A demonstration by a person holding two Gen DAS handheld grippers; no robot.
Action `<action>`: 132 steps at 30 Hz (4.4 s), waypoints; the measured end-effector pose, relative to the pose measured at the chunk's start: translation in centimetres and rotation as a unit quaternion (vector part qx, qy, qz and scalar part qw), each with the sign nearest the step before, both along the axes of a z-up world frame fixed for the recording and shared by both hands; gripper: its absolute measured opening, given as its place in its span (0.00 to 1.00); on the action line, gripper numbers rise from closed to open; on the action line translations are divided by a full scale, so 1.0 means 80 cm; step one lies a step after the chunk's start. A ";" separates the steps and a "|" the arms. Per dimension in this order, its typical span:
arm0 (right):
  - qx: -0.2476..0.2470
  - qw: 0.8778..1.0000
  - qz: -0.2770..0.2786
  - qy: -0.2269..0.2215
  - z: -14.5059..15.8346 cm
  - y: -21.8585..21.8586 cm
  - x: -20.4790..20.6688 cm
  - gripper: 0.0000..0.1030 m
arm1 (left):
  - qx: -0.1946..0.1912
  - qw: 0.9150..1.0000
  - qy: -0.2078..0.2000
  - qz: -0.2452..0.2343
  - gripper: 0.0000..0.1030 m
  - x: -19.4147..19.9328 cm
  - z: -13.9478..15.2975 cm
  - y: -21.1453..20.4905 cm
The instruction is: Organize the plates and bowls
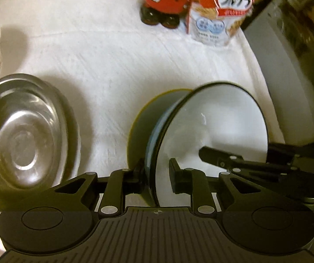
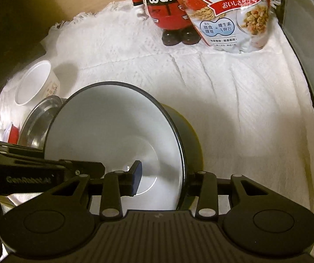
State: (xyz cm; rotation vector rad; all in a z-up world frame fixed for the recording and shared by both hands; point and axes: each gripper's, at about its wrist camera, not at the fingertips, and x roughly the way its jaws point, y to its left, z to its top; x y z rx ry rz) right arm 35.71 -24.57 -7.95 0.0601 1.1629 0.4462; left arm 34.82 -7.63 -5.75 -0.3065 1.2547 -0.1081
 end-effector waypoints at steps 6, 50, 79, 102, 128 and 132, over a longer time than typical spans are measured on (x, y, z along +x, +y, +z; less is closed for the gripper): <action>0.020 1.000 0.006 0.009 0.006 -0.014 0.007 0.37 | 0.003 0.999 -0.038 0.014 0.23 -0.013 0.022 0.018; 0.101 0.992 -0.059 0.049 -0.052 -0.018 0.018 0.53 | -0.023 0.999 -0.041 -0.018 0.29 0.017 -0.031 0.022; 0.000 0.996 -0.052 -0.071 0.010 0.017 0.060 0.54 | -0.047 0.997 -0.061 0.011 0.29 0.035 -0.002 0.074; -0.011 0.990 0.082 -0.110 0.054 0.366 0.113 0.70 | 0.012 0.958 -0.133 0.255 0.27 0.000 0.045 0.432; -0.002 0.989 0.021 -0.147 0.115 0.211 0.082 0.24 | -0.031 0.986 -0.141 0.079 0.28 0.061 0.107 0.228; -0.017 0.987 -0.018 -0.156 0.132 0.119 0.054 0.24 | -0.046 0.990 -0.135 0.015 0.28 0.063 0.115 0.138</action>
